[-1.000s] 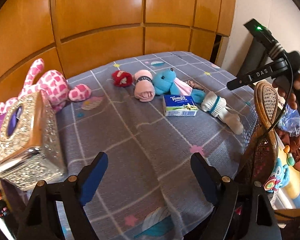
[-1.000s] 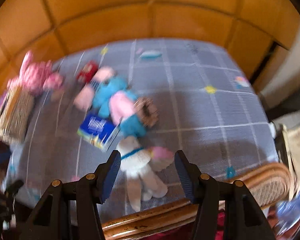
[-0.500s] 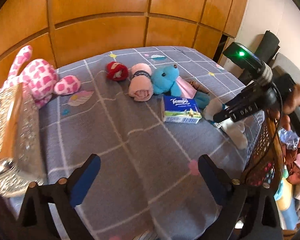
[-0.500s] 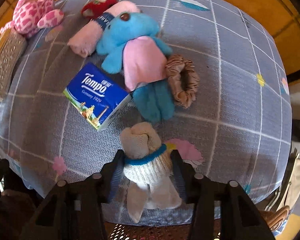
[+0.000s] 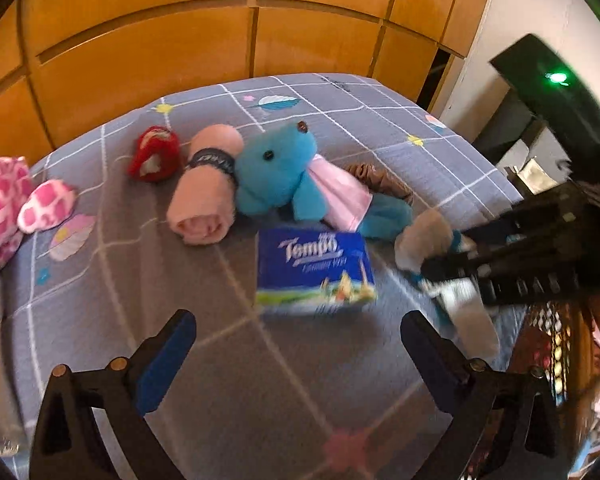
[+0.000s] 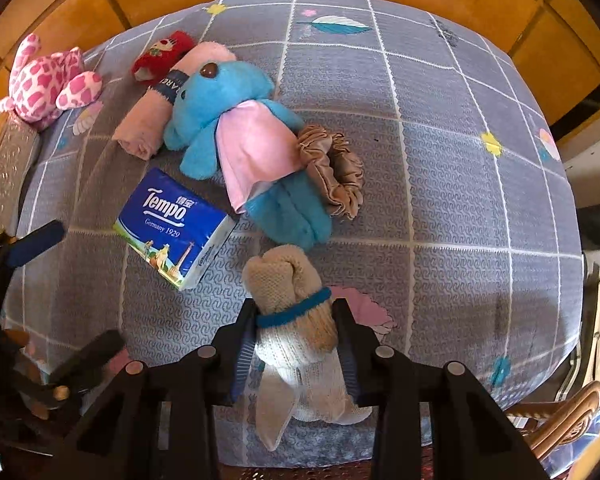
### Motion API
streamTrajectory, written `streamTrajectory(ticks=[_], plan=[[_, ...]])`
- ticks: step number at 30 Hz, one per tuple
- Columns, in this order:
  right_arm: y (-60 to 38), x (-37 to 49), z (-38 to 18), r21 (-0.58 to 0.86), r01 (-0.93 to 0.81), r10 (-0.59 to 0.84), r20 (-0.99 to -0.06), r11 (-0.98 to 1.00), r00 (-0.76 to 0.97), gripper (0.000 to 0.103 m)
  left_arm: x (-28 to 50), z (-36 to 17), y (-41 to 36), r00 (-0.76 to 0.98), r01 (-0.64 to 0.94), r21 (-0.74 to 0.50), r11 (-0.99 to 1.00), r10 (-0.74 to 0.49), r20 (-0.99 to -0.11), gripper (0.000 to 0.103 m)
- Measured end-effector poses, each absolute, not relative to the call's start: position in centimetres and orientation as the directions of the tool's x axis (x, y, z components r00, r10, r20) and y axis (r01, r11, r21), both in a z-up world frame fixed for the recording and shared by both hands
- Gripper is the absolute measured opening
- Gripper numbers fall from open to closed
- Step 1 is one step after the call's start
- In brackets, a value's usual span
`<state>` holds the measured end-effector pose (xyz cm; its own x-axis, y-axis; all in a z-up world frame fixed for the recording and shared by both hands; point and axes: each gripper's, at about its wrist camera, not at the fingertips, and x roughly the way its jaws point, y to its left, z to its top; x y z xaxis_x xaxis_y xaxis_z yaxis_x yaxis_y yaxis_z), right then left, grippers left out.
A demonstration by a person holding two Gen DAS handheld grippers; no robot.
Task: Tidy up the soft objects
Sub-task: 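Move both tools to the toy pile and grasp the Tempo tissue pack with the left gripper, then carry the Tempo pack to the gold tray while the right gripper holds the white sock doll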
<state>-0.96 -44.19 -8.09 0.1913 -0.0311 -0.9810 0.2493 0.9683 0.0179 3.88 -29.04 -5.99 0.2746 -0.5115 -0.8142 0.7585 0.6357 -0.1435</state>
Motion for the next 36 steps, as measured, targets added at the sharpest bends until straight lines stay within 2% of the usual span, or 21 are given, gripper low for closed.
streamTrajectory(ticks=[9, 10, 11, 12, 18, 22, 30, 32, 36], plan=[[-46.4, -1.1, -8.1, 0.080, 0.265, 0.023, -0.977, 0.961, 0.212, 0.037, 5.5, -7.5, -33.3, 0.260, 0.757, -0.135, 0.639, -0.485, -0.835, 0.100], [-46.6, -1.2, -8.1, 0.082, 0.271, 0.023, -0.977, 0.959, 0.214, 0.037, 5.6, -7.6, -33.6, 0.259, 0.759, -0.134, 0.638, -0.485, -0.835, 0.090], [-46.6, -1.1, -8.1, 0.085, 0.274, 0.025, -0.977, 0.958, 0.214, 0.037, 5.6, -7.8, -33.8, 0.260, 0.760, -0.131, 0.637, -0.482, -0.837, 0.076], [-47.0, -0.9, -8.2, 0.087, 0.274, 0.027, -0.976, 0.958, 0.215, 0.037, 5.6, -8.0, -34.2, 0.260, 0.762, -0.125, 0.635, -0.478, -0.839, 0.075], [-46.4, -0.2, -8.1, 0.050, 0.277, -0.011, -0.977, 0.960, 0.212, 0.037, 5.9, -8.9, -33.7, 0.237, 0.773, -0.153, 0.616, -0.505, -0.830, 0.073], [-46.2, -0.1, -8.0, 0.037, 0.265, -0.019, -0.978, 0.964, 0.207, 0.037, 5.1, -7.8, -30.4, 0.255, 0.755, -0.173, 0.633, -0.526, -0.812, 0.073], [-45.3, -0.1, -8.0, 0.014, 0.214, -0.034, -0.975, 0.977, 0.219, 0.037, 2.8, -6.0, -20.8, 0.426, 0.661, -0.071, 0.747, -0.452, -0.784, 0.073], [-44.2, -0.1, -7.8, -0.024, 0.196, -0.068, -0.973, 0.980, 0.219, 0.037, 2.5, -6.2, -18.5, 0.465, 0.627, -0.045, 0.778, -0.420, -0.779, 0.073], [-39.8, 0.8, -7.1, 0.010, 0.118, -0.023, -0.963, 0.993, 0.270, 0.037, 1.9, -7.9, -14.8, 0.508, 0.583, 0.005, 0.813, -0.359, -0.783, 0.073]])
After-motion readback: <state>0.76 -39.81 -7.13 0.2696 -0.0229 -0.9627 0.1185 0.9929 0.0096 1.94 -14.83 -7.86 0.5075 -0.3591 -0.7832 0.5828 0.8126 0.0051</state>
